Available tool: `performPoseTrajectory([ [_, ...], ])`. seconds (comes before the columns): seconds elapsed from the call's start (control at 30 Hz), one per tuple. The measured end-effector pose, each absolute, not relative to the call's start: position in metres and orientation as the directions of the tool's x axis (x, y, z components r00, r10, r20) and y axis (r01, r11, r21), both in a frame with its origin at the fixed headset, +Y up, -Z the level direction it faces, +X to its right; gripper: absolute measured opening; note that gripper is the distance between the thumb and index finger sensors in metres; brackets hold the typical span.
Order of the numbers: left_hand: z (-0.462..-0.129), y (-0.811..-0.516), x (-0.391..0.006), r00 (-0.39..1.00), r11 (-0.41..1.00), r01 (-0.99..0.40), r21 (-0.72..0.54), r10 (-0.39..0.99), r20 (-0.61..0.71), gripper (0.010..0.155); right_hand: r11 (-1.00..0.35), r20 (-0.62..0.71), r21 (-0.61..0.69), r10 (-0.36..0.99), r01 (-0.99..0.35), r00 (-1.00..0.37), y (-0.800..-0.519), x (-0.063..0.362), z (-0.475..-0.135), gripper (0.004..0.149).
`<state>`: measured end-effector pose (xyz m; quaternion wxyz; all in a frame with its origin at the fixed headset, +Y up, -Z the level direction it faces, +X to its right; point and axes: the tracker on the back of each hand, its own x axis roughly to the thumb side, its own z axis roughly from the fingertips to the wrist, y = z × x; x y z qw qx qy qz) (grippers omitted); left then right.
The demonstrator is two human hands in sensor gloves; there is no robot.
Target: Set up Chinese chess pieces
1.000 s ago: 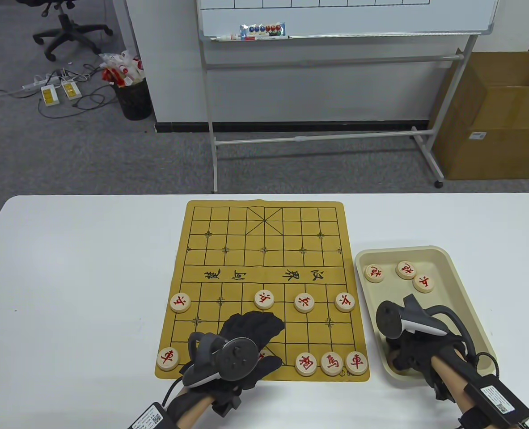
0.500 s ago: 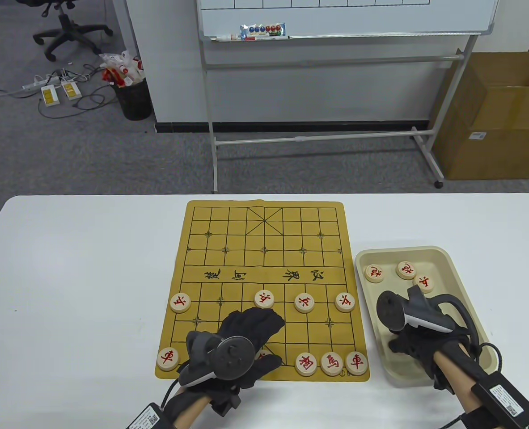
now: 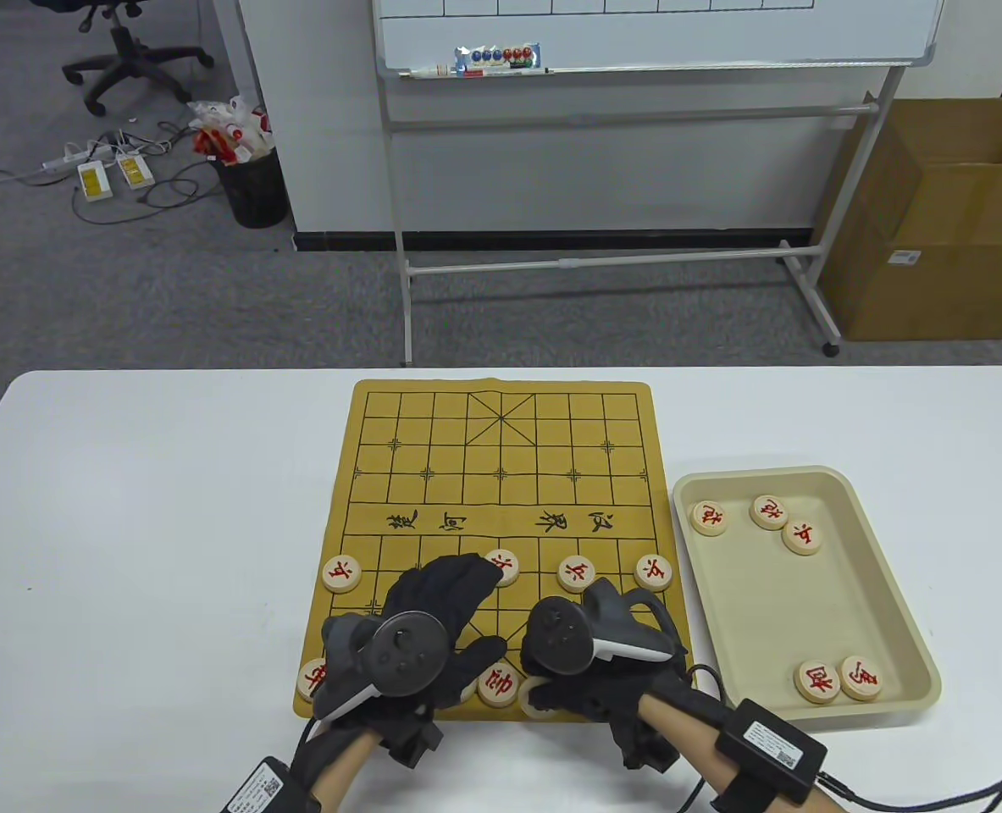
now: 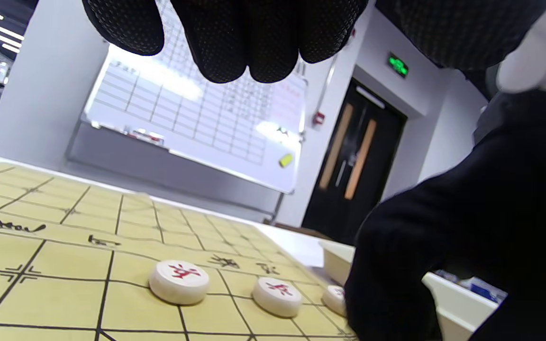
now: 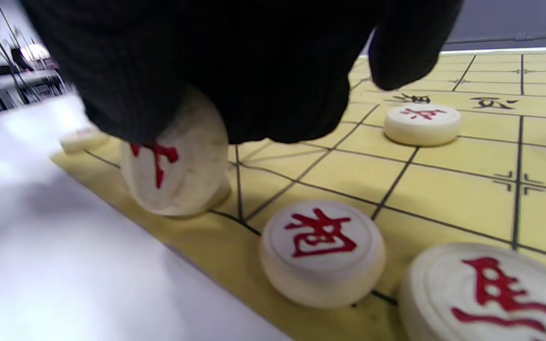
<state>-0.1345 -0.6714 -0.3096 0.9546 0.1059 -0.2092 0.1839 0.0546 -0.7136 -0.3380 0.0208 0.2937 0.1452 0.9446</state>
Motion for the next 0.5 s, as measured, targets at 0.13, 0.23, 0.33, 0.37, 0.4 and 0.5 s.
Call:
performPoseTrajectory([
  [0.13,-0.31,-0.67,-0.136,0.845,0.908,-0.399,0.132,0.307,0.437,0.079,-0.946,0.514,0.321,0.129,0.051,-0.848,-0.726,0.052,-0.352,0.051],
  [0.23,-0.31,-0.67,-0.136,0.843,0.906,-0.401,0.134,0.308,0.442,0.079,-0.927,0.484,0.371,0.141,0.056,-0.864,-0.733,0.051,-0.361,0.051],
  [0.33,-0.309,-0.671,-0.135,0.843,0.908,-0.398,0.135,0.303,0.444,0.079,-0.929,0.478,0.366,0.138,0.054,-0.867,-0.737,0.052,-0.365,0.051],
  [0.37,-0.309,-0.671,-0.135,0.843,0.908,-0.396,0.135,0.302,0.445,0.08,-0.927,0.48,0.37,0.141,0.055,-0.866,-0.737,0.051,-0.366,0.051],
  [0.4,-0.309,-0.671,-0.134,0.843,0.909,-0.395,0.134,0.301,0.445,0.08,-0.927,0.472,0.372,0.137,0.055,-0.871,-0.739,0.052,-0.366,0.052],
  [0.5,-0.309,-0.671,-0.133,0.844,0.911,-0.391,0.133,0.298,0.446,0.08,-0.938,0.475,0.337,0.09,0.086,-0.875,-0.743,0.05,-0.364,0.053],
])
